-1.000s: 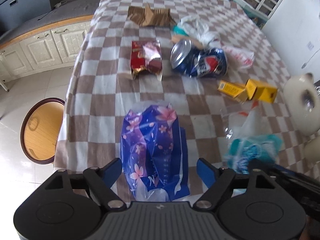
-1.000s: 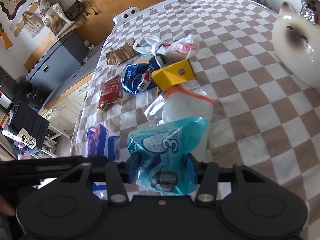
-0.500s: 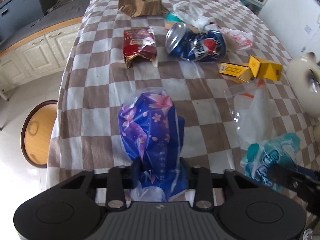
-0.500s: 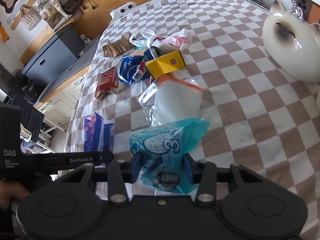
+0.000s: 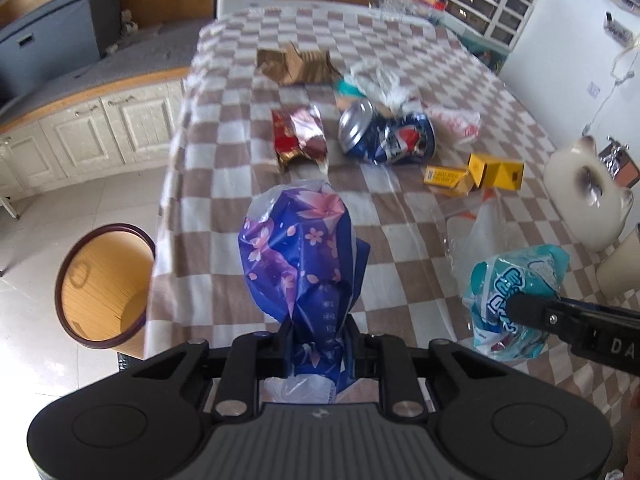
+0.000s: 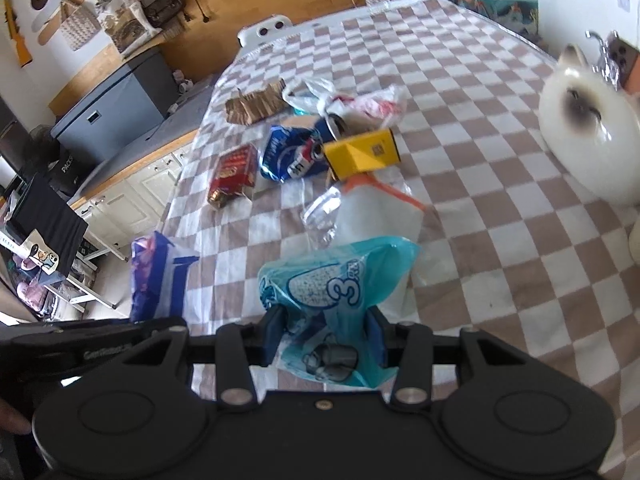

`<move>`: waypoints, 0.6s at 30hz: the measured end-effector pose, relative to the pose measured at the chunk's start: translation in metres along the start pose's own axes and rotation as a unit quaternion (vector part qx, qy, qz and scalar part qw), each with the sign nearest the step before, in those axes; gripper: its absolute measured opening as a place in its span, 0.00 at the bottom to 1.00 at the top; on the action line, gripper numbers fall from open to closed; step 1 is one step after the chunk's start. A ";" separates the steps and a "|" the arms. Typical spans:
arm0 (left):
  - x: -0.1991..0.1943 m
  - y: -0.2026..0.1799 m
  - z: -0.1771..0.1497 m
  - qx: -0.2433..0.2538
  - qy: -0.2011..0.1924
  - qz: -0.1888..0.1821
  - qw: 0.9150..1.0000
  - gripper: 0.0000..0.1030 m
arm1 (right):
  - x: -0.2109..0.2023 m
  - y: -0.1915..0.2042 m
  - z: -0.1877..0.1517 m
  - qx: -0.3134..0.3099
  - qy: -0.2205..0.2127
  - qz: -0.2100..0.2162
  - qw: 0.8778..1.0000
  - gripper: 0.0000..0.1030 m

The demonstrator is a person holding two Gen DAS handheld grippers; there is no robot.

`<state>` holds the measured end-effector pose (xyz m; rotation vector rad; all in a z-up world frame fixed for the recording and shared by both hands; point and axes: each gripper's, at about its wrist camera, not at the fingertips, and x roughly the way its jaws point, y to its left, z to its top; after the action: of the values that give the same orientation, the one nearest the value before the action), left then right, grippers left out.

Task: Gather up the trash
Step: 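Close the left tool on the purple floral bag while the right tool grasps the teal bag, then carry the purple bag in the left tool and teal bag in the right tool over the wastebasket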

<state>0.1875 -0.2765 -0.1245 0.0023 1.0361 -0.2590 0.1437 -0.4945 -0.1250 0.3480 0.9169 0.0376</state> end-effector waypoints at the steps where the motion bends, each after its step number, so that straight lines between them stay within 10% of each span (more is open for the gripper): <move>1: -0.004 0.001 -0.001 0.000 -0.006 0.003 1.000 0.23 | -0.002 0.002 0.001 -0.006 -0.003 0.000 1.000 0.43; 18: -0.052 0.061 -0.007 -0.026 -0.069 0.001 0.997 0.23 | -0.018 0.057 -0.001 -0.063 -0.036 -0.018 0.997 0.43</move>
<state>0.1699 -0.2056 -0.0911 -0.0597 0.9051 -0.2266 0.1386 -0.4434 -0.0935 0.2148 0.8443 0.0483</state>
